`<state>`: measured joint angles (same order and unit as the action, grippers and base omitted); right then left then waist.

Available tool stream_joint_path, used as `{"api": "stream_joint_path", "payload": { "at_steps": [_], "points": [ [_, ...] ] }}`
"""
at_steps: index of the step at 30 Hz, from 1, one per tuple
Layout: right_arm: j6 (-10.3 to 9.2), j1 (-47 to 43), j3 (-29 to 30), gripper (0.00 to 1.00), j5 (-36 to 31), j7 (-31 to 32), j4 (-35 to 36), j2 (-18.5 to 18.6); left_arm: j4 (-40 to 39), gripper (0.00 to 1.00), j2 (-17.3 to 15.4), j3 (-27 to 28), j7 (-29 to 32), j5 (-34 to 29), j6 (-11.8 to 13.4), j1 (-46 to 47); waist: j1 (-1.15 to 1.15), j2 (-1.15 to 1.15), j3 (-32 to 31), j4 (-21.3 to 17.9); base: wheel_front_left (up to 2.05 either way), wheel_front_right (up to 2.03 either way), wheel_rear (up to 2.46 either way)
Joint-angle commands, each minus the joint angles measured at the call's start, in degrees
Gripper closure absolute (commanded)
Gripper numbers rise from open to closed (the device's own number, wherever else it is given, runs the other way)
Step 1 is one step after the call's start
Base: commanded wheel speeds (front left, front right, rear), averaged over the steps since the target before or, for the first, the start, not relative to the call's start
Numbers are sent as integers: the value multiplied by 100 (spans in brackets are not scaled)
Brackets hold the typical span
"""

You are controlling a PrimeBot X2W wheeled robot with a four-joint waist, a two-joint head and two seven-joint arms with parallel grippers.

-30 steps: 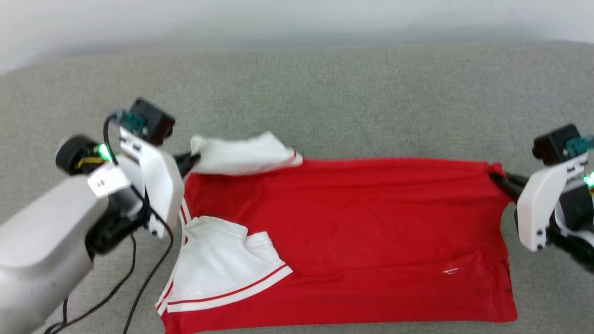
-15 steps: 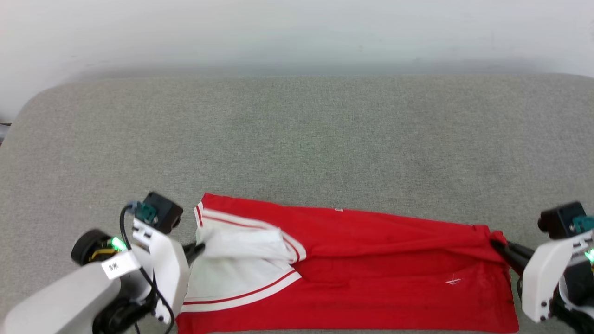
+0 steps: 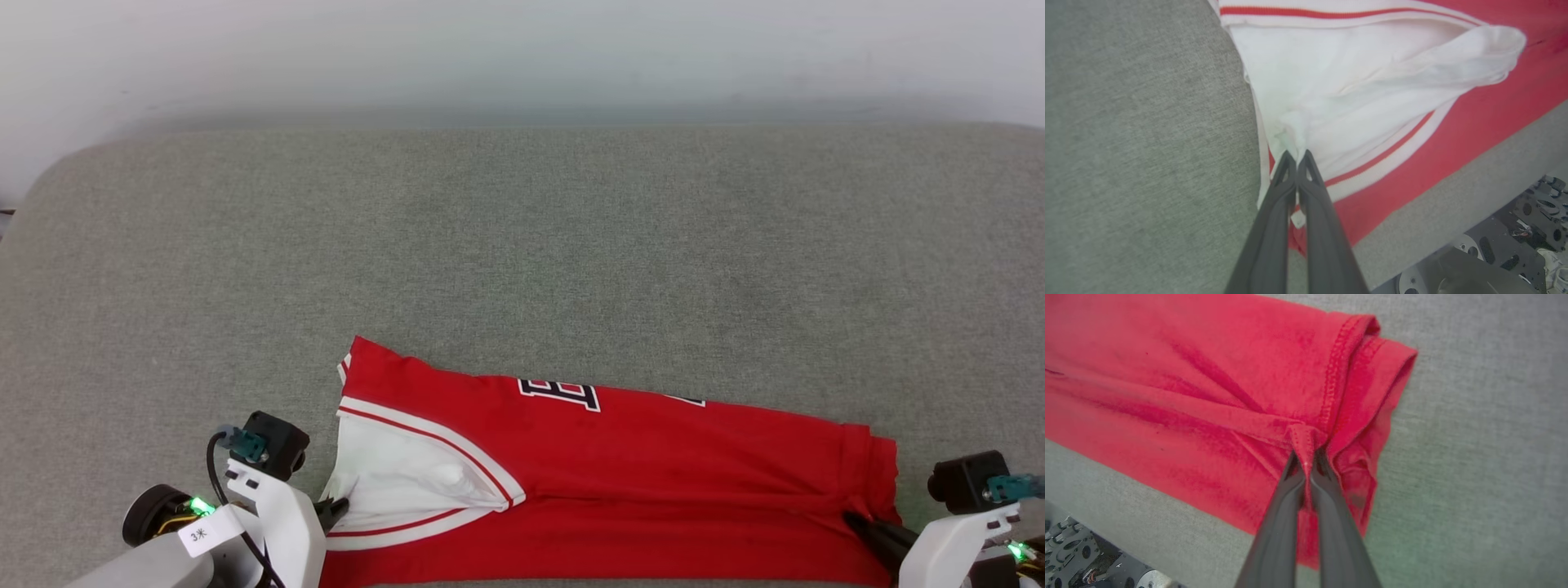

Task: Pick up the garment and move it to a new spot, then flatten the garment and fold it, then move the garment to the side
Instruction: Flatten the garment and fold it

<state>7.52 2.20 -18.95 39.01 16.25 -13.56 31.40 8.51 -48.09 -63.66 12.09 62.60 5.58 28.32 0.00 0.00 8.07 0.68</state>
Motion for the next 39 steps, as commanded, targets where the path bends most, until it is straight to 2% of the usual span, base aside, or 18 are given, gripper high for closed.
{"api": "stream_joint_path", "payload": {
  "at_steps": [1,2,3,4,5,11,17,21,26,31,34,39],
  "points": [
    [-7,-85,41,100,-67,30,-80,-50,38,100,14,21,-44,-4,-8,-55,0,0,12,0,0,0,0],
    [-8,-97,76,100,-100,3,-131,-95,73,100,38,39,-102,-10,13,-68,0,0,12,4,0,0,0],
    [-9,-102,99,87,-135,-19,-168,-132,107,75,66,55,-169,-28,34,-76,0,0,2,9,0,0,0],
    [-9,-107,138,50,-179,-55,-205,-157,142,5,93,58,-244,-58,58,-88,0,0,-24,14,0,0,0],
    [-9,-107,178,0,-190,-89,-219,-186,168,0,118,75,-341,-86,87,-110,0,0,-54,15,0,0,0],
    [-6,-231,464,0,-170,-207,243,-145,159,0,295,300,-1152,-209,420,-288,0,0,-336,51,0,0,0],
    [-6,-421,1001,0,-70,20,1021,66,14,0,307,592,-2024,-486,1020,-452,0,0,-512,66,0,0,0],
    [-6,-431,1340,0,-13,383,1341,204,-70,0,362,812,-2480,-635,1417,-553,0,0,-531,70,0,0,0],
    [-6,-383,1666,0,309,1095,1305,351,-101,0,566,1206,-2704,-911,1806,-666,0,0,-489,160,0,0,0],
    [-6,-339,1829,0,642,1697,1033,394,-205,0,912,1789,-2735,-1477,2019,-856,0,0,-405,277,0,0,0],
    [-6,-278,1850,0,703,1848,778,275,-291,0,1138,2219,-2737,-1898,2076,-1072,0,0,-350,346,0,0,0],
    [-6,-200,1718,0,732,1866,484,113,-397,0,1428,2744,-2738,-2479,2033,-1403,0,0,-265,441,0,0,0]
  ]
}}
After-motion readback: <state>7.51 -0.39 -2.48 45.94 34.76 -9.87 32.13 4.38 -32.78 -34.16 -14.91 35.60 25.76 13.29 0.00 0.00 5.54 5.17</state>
